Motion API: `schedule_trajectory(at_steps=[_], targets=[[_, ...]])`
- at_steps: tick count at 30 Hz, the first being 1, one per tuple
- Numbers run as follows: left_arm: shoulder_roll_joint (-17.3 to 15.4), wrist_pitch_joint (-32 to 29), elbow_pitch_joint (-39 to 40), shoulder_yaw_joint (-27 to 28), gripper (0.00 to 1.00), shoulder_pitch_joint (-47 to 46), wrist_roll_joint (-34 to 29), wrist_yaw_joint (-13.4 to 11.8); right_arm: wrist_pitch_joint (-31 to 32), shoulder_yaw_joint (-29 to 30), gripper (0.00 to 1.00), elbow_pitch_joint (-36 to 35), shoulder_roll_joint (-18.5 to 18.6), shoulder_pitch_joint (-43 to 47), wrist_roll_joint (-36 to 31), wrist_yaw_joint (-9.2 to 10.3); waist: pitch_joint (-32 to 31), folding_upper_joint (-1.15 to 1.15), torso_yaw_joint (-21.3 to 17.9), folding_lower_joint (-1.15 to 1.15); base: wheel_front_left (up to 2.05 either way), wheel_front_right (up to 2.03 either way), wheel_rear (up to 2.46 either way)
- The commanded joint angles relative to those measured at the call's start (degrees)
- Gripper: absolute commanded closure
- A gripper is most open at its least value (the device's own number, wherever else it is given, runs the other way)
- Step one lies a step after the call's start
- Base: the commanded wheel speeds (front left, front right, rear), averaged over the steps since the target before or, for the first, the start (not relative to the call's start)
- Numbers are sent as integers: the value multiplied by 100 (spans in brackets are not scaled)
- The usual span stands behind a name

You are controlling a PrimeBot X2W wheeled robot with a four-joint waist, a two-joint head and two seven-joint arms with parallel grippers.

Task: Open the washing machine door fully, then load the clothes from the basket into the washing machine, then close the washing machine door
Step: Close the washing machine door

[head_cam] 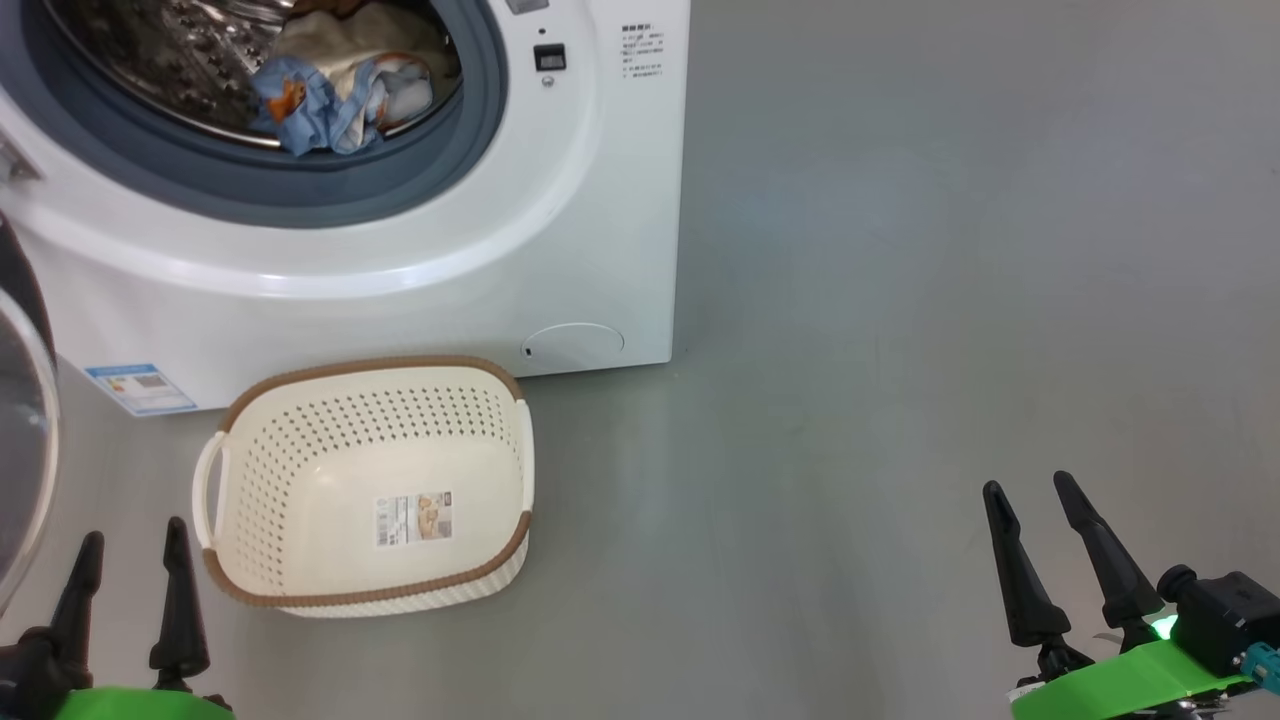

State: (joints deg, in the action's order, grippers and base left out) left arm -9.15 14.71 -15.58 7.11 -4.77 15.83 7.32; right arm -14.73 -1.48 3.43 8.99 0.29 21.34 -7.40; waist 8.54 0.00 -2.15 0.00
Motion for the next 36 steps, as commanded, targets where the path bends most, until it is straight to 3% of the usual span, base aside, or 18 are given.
schedule_trajectory(at_steps=[1, 19, 28, 36], targets=[[-165, 29, 142, 161, 0, -48, 5, 17, -27, -163, 0, -142, 90, 38, 25, -9, 1, 0, 12, 0, -78, 78, 0], [8, 29, 217, 32, 0, -100, 136, 17, -27, -265, 0, -132, 133, -36, 12, -9, 26, 0, 420, 0, -10, 10, 0], [249, 29, 204, 121, 0, 15, 240, 17, -27, -525, 0, -17, 239, -185, 0, -9, -16, 0, 1152, 0, 0, 0, 0], [460, 29, 151, 203, 0, 219, 345, 17, -27, -973, 0, 166, 465, -369, 81, -9, -133, 0, 2048, 0, 0, 0, 0]])
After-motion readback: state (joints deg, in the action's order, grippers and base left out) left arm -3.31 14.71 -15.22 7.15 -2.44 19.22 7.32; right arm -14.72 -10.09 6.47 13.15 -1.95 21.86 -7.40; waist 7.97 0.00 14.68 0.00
